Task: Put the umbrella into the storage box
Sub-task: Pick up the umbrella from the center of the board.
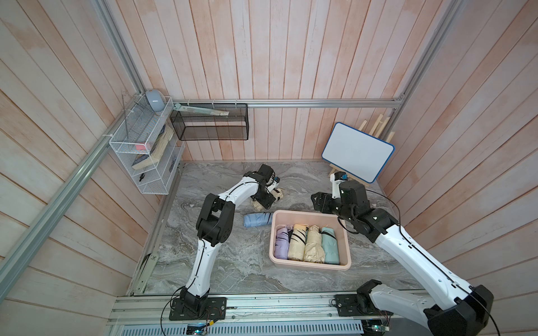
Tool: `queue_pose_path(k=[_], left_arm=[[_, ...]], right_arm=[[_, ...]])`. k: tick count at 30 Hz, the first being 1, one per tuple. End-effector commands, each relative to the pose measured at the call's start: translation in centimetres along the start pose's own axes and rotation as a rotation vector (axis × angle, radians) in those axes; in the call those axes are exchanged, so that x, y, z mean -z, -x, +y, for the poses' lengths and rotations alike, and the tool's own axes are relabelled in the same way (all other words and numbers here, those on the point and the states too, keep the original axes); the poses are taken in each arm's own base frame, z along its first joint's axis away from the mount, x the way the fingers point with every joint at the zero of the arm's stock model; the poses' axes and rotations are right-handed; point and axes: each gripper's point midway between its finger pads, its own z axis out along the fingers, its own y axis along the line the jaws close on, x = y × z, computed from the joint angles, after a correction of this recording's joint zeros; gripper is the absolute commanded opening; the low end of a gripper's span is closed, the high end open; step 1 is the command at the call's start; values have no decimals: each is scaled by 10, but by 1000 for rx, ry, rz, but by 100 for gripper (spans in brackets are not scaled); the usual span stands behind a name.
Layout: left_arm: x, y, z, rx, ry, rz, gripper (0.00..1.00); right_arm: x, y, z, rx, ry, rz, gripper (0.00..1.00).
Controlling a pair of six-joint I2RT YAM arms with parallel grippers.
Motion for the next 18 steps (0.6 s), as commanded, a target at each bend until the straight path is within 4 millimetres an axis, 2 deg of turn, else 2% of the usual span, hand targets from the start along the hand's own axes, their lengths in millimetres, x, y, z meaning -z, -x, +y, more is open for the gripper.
queue_pose_path(k=[1,6,10,14,18], left_arm=[[-6,0,4,-5,15,8,69],[4,10,10,-1,48,-40,57],[22,16,13,15,64,-93,49],[46,20,15,31,83,-144,41],[80,26,17,58,107,-221,36]], right_arm=[[7,4,-2,0,-5,-16,74],[9,1,-5,-23,-7,-17,73],[10,-6,-18,-43,-70,0,70],[11,-10,-27,-76,-113,0,69],[10,-13,-31,-123,-125,-1,68]])
